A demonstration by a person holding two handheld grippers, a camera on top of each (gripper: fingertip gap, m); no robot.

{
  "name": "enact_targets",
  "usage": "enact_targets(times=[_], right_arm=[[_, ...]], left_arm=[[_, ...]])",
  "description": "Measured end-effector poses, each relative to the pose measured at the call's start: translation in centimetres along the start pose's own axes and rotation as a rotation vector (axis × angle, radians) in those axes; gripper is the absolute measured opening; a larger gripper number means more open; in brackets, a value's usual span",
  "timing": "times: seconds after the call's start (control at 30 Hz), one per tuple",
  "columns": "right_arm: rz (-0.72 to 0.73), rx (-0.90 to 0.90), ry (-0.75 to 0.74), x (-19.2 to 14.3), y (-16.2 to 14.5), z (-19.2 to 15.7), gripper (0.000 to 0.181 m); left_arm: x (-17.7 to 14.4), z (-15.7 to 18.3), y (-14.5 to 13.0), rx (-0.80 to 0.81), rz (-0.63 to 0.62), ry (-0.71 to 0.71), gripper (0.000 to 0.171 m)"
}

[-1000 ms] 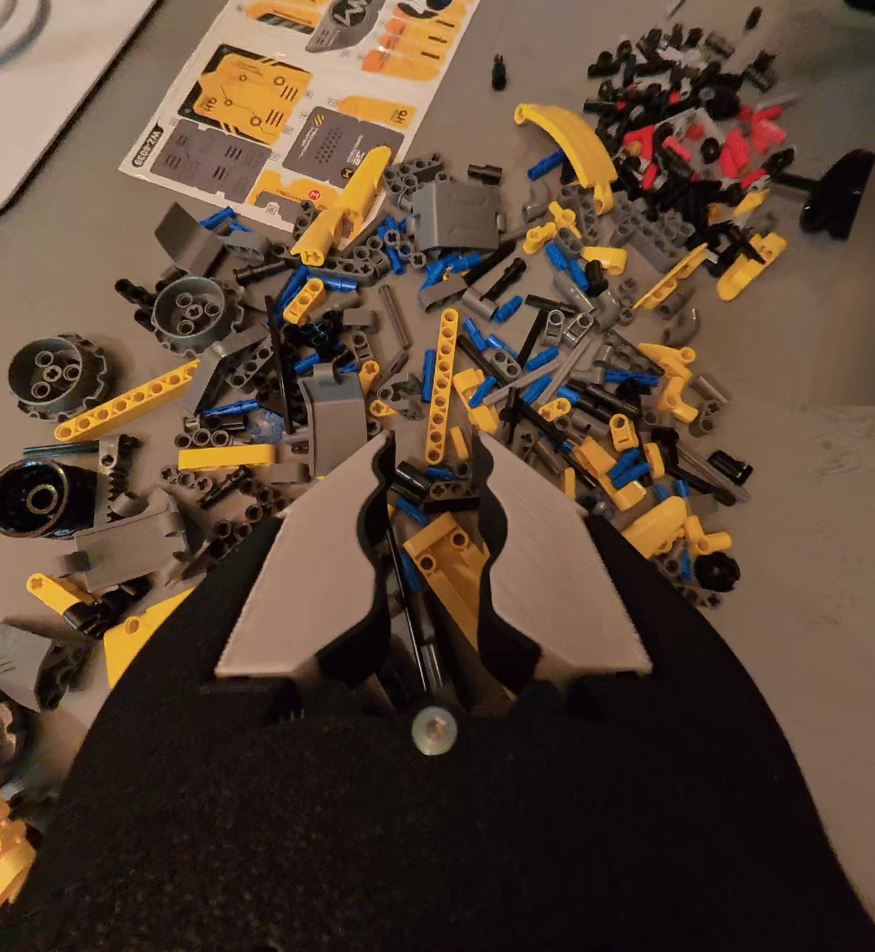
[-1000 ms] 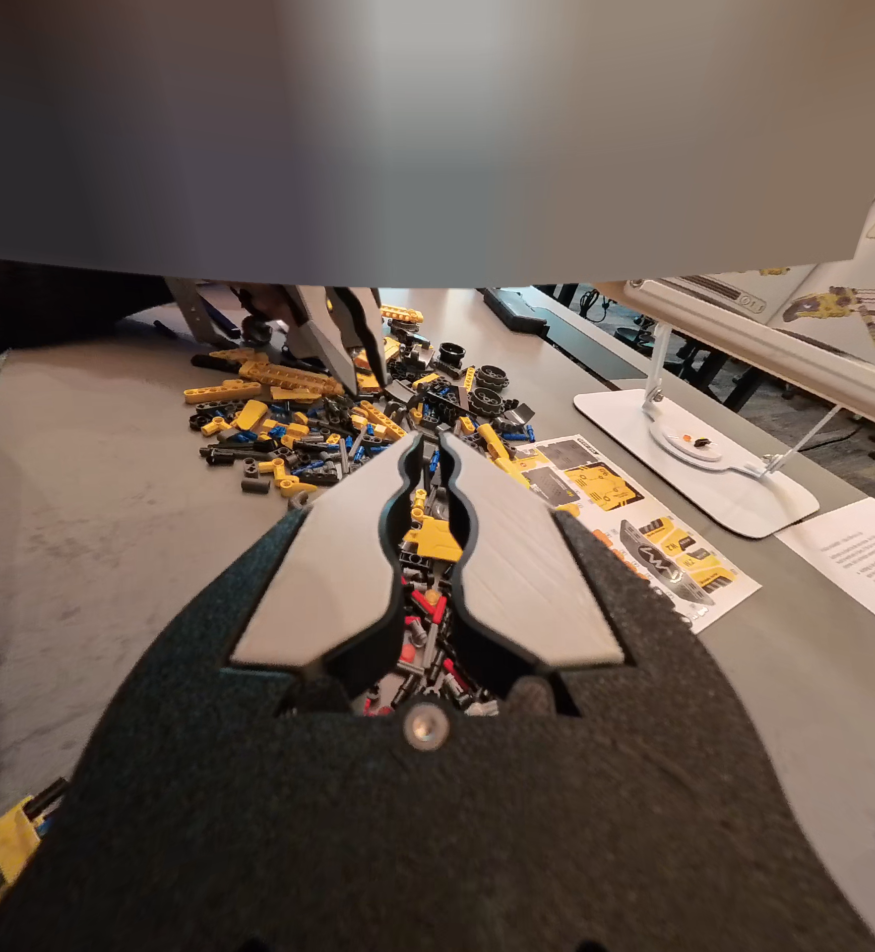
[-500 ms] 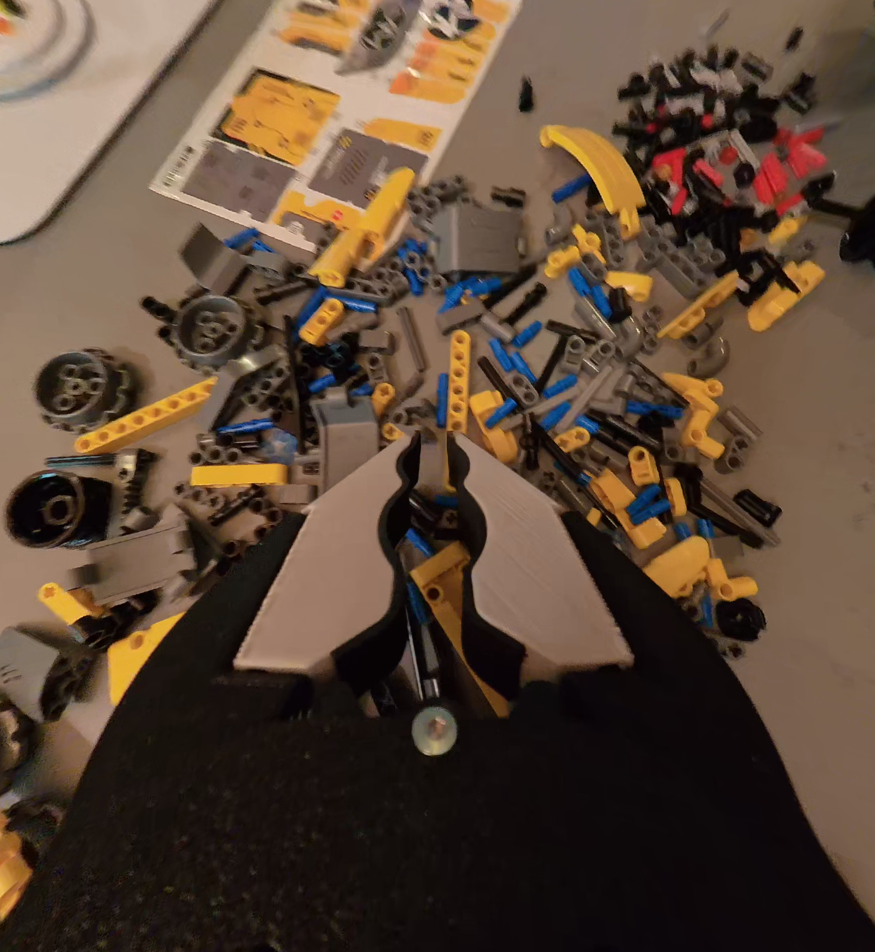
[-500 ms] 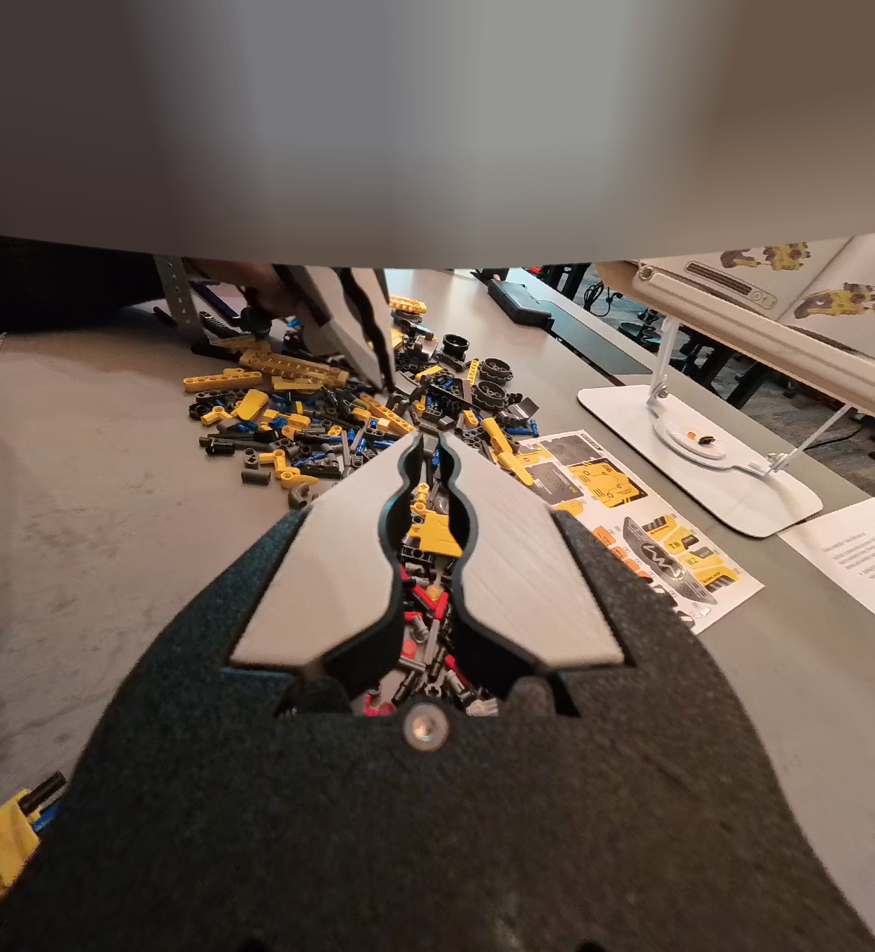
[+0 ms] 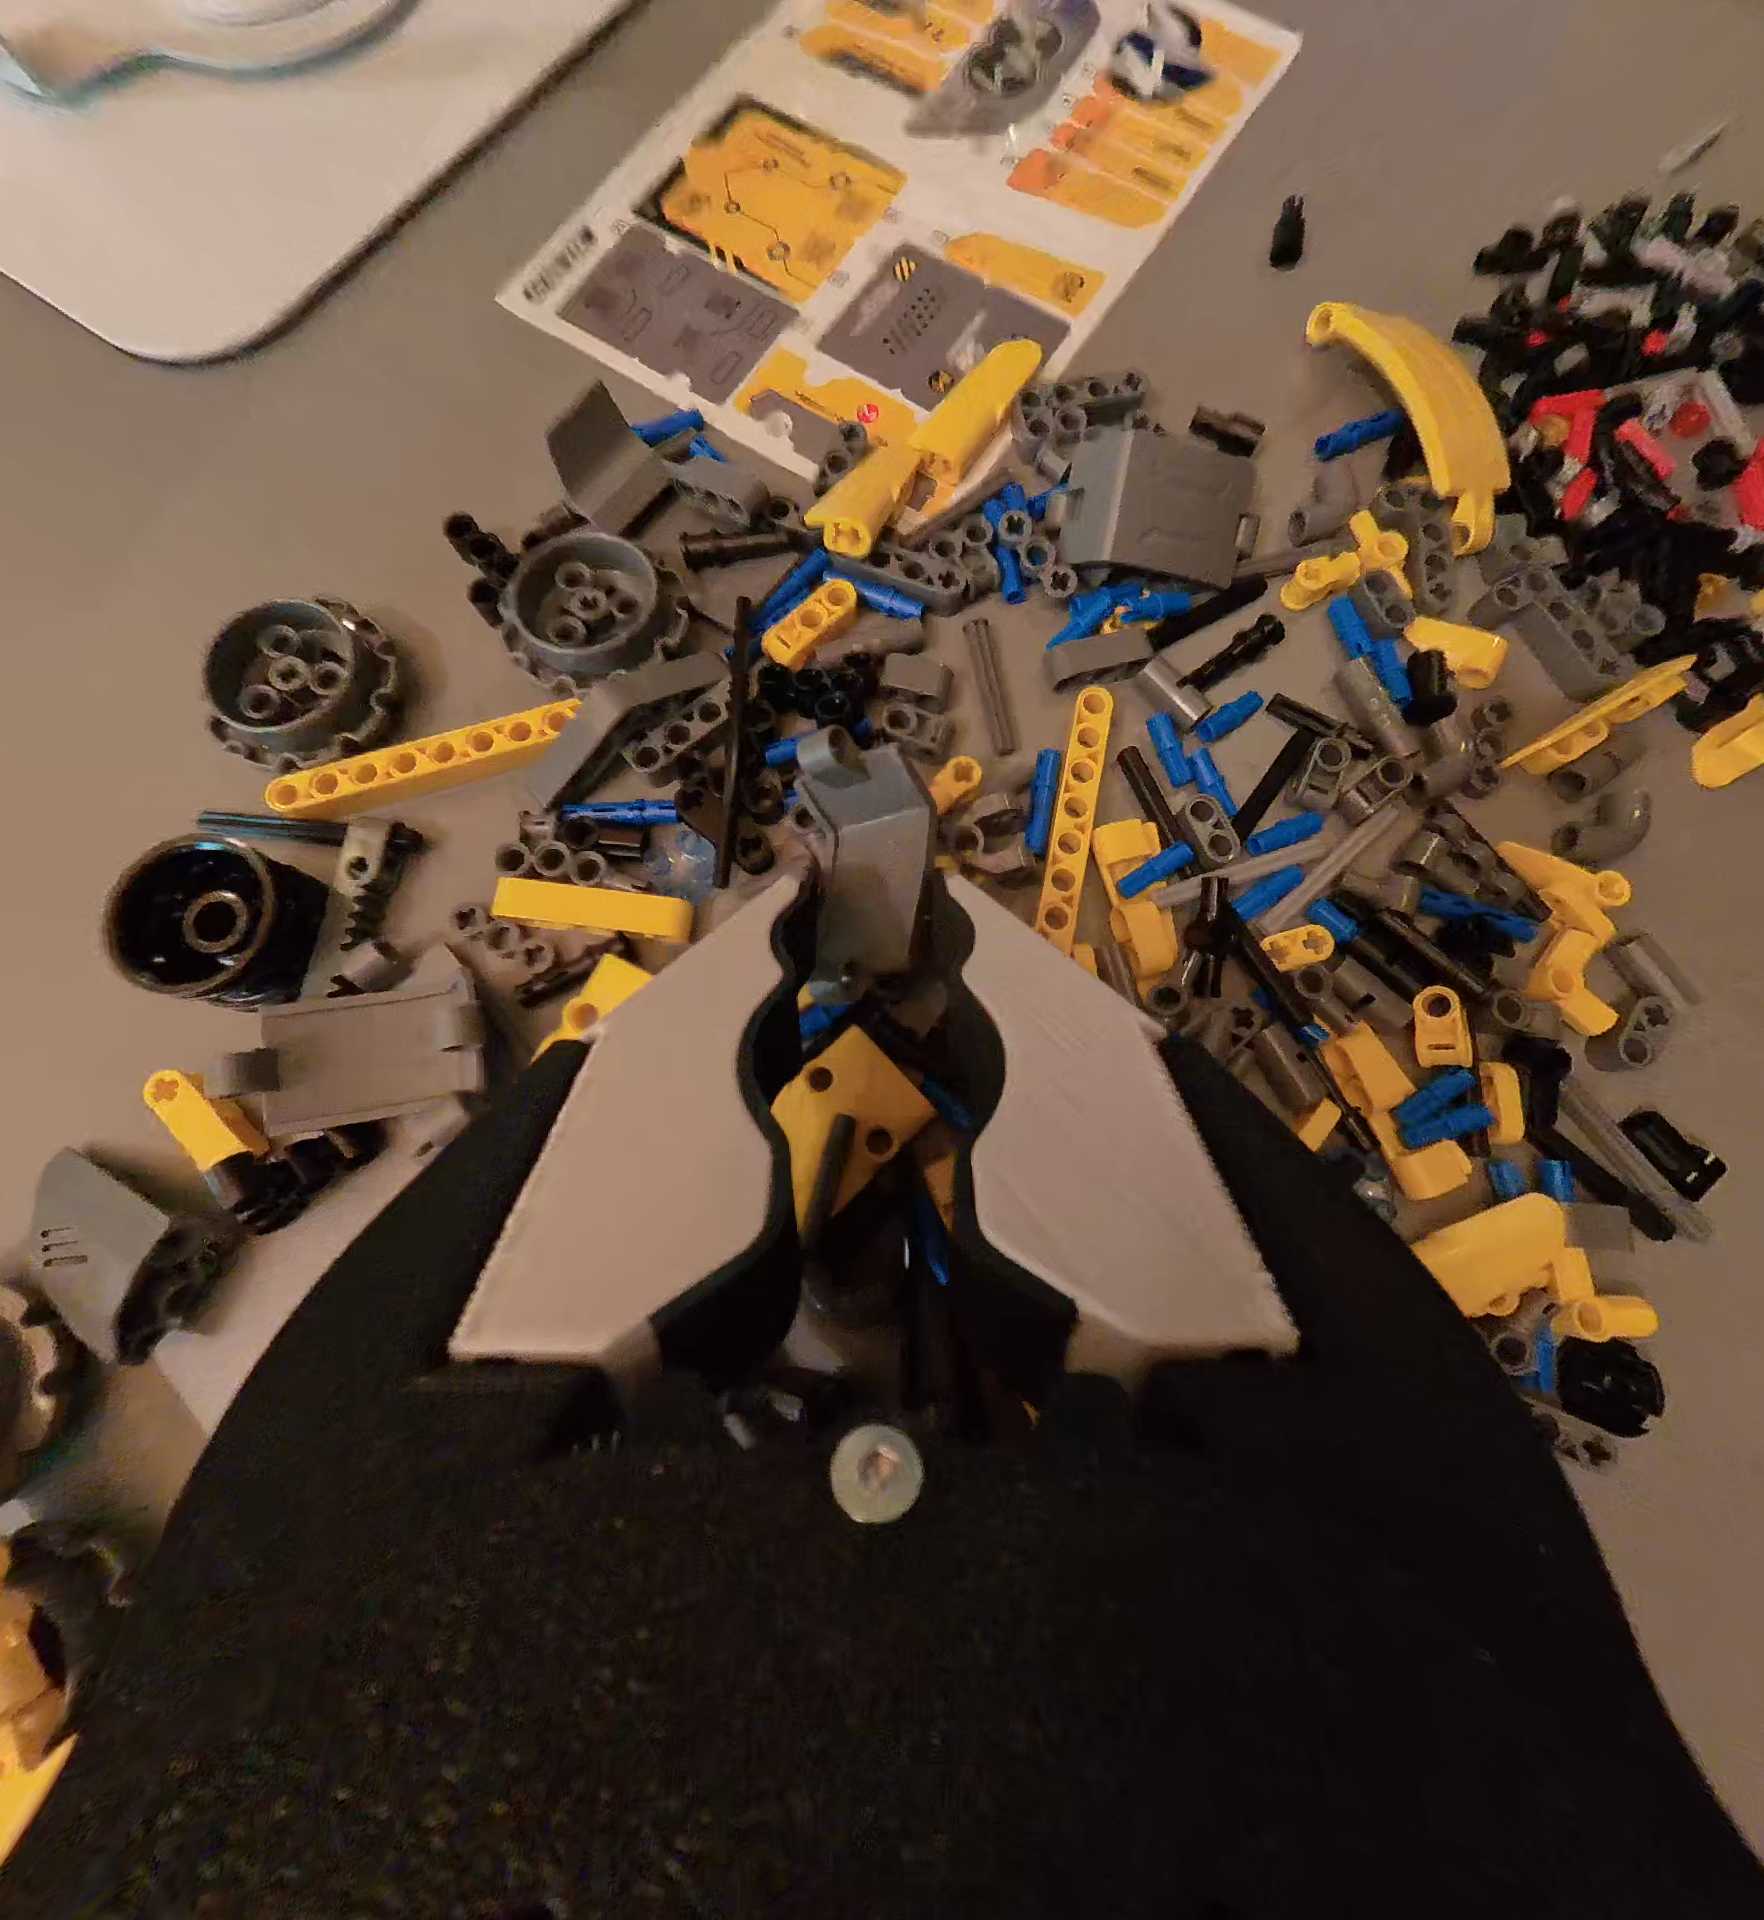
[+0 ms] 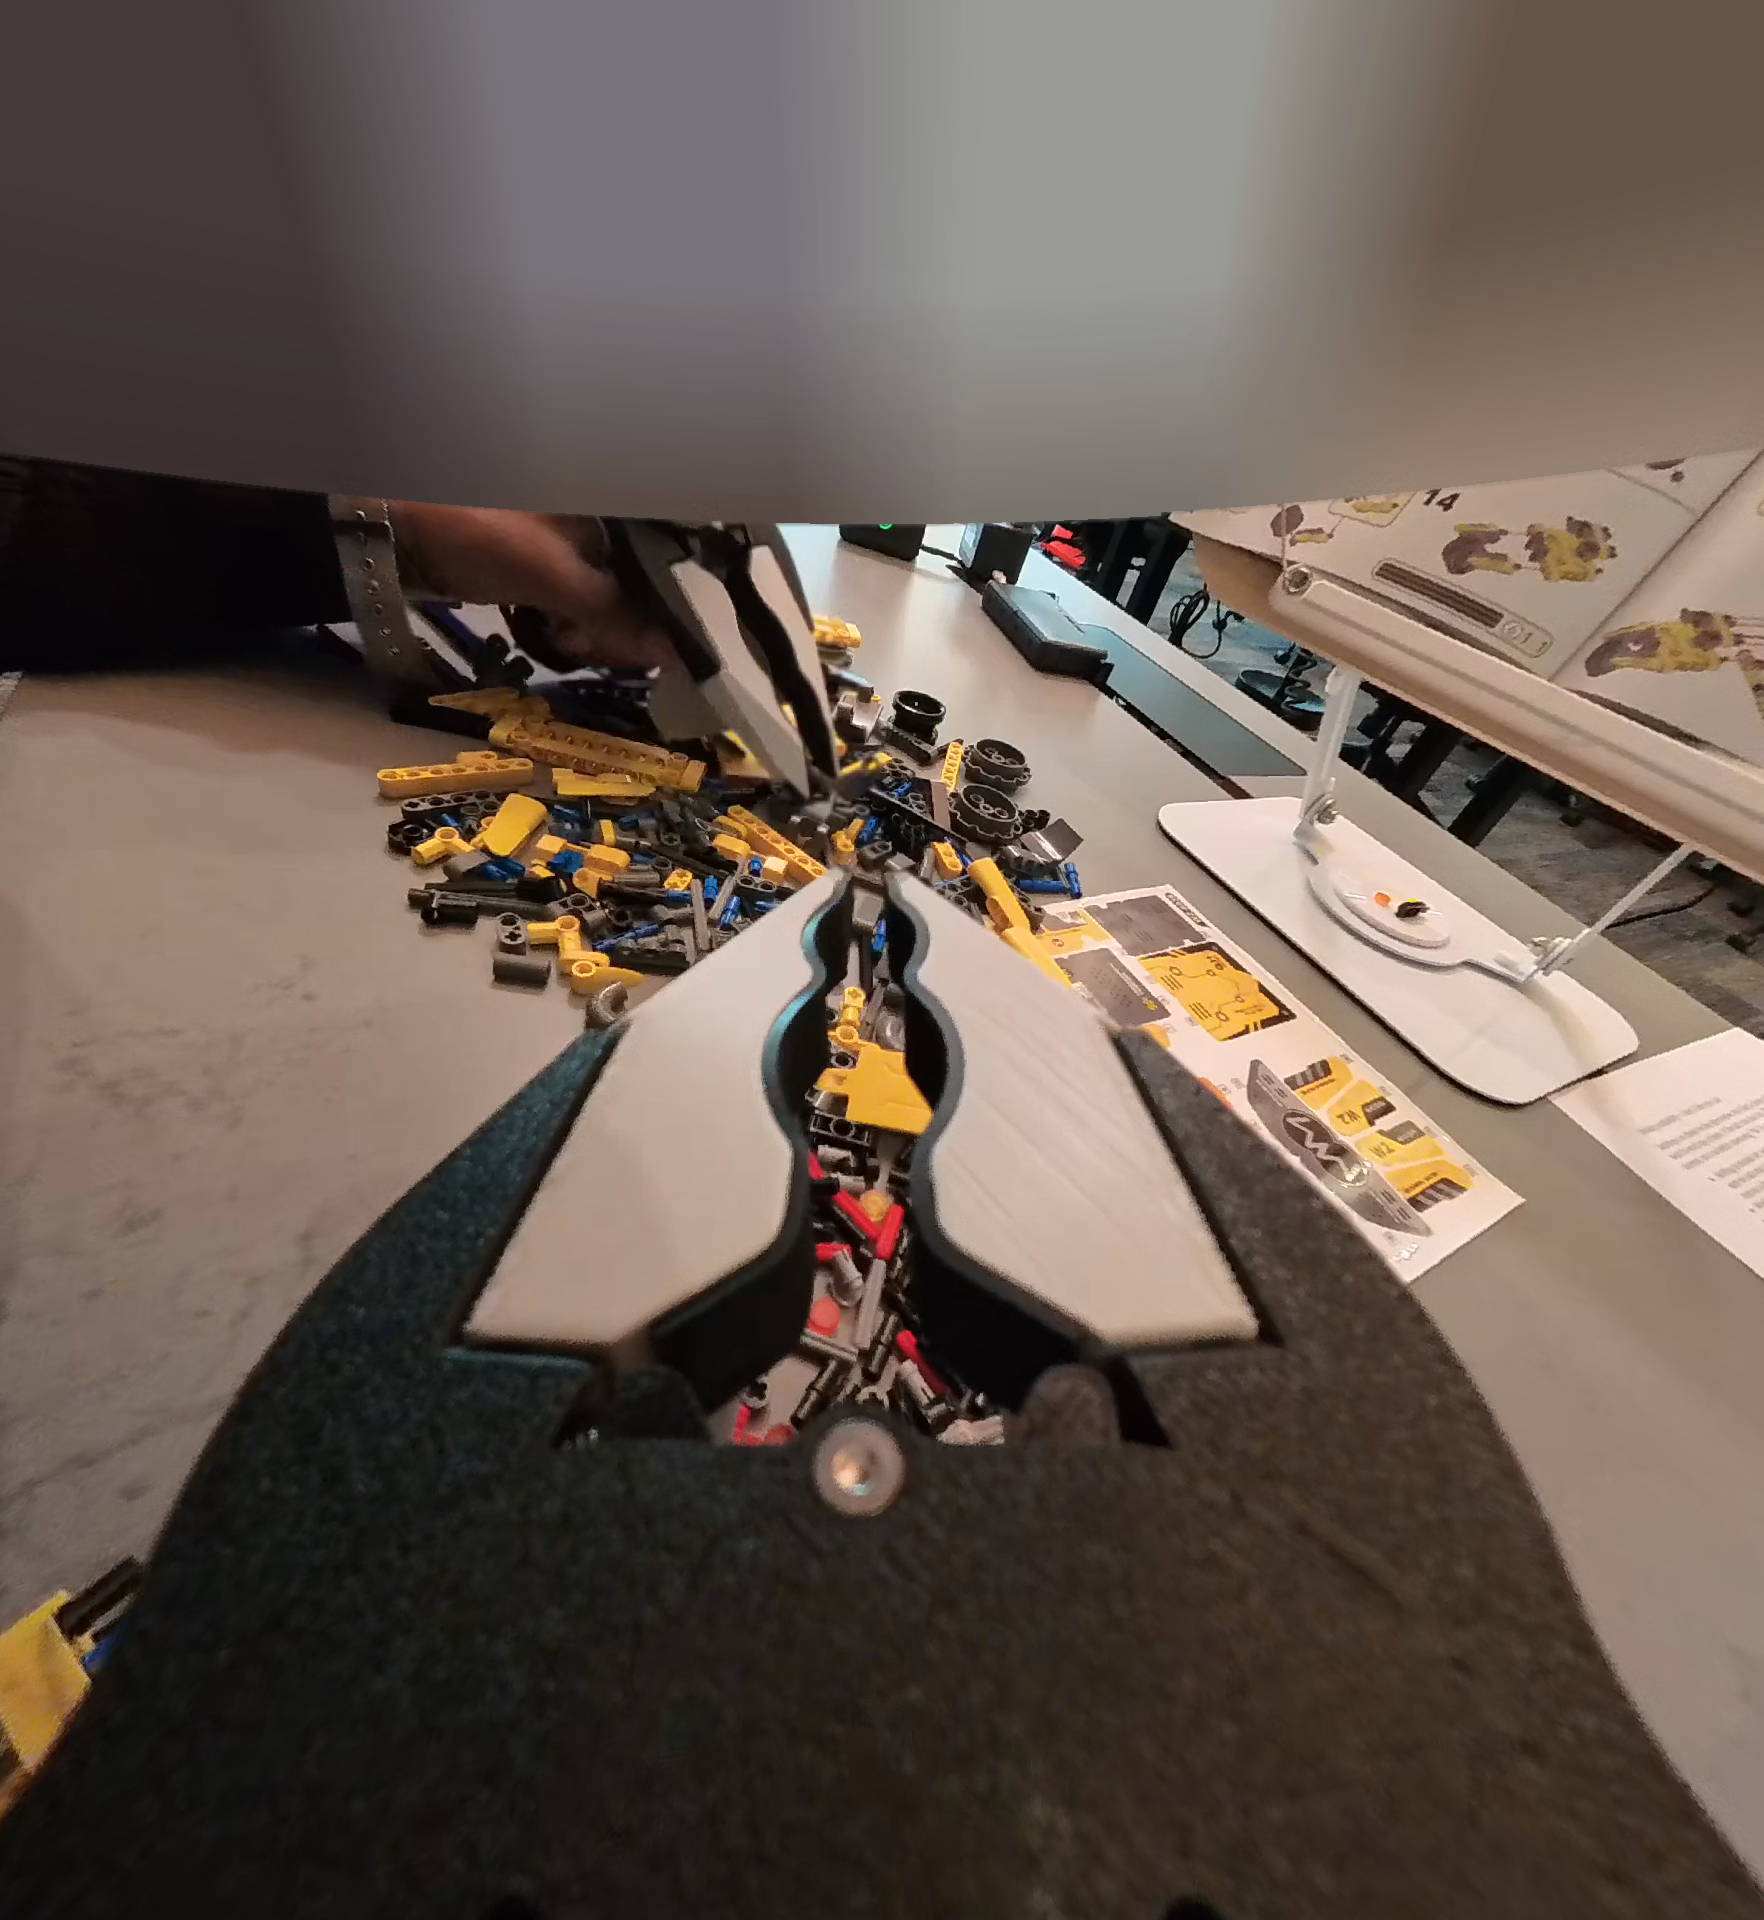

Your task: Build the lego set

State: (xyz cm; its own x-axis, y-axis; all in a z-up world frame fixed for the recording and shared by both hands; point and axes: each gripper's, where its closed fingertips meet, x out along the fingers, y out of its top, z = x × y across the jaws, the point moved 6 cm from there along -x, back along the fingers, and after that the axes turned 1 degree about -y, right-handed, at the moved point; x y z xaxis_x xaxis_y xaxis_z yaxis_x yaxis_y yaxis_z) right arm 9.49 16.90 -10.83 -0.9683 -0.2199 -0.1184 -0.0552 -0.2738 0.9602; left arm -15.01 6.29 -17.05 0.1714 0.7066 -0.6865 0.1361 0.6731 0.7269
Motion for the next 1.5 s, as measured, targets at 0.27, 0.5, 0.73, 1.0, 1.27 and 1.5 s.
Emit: enact_targets(times=[0.27,0.5,0.73,1.0,1.27,1.5], right_arm=[[0.008,0.001,-0.003,-0.2,0.1,0.1,0.005],[-0.004,0.003,0.005,0.0,-0.1,0.0,0.005],[-0.017,0.006,0.004,0.1,-0.4,0.0,0.005],[-0.009,0.016,-0.009,-0.1,-0.3,0.4,0.005],[-0.018,0.035,0.006,0.0,-0.6,0.3,0.005],[-0.027,0.04,0.011,0.2,-0.9,0.3,0.005]], left_arm=[[-6.2,-4.8,0.7,-0.08,0.17,0.276,0.001],[-6.4,-6.0,-1.0,-0.189,0.115,0.199,0.002],[-4.2,-2.9,-0.4,-0.12,0.091,-0.007,0.003],[-4.1,-3.2,-1.0,-0.019,0.004,0.097,0.024],[-3.6,-4.7,-2.7,-0.045,-0.098,0.195,0.04],[-3.9,-4.8,-3.0,-0.105,-0.105,0.151,0.029]])
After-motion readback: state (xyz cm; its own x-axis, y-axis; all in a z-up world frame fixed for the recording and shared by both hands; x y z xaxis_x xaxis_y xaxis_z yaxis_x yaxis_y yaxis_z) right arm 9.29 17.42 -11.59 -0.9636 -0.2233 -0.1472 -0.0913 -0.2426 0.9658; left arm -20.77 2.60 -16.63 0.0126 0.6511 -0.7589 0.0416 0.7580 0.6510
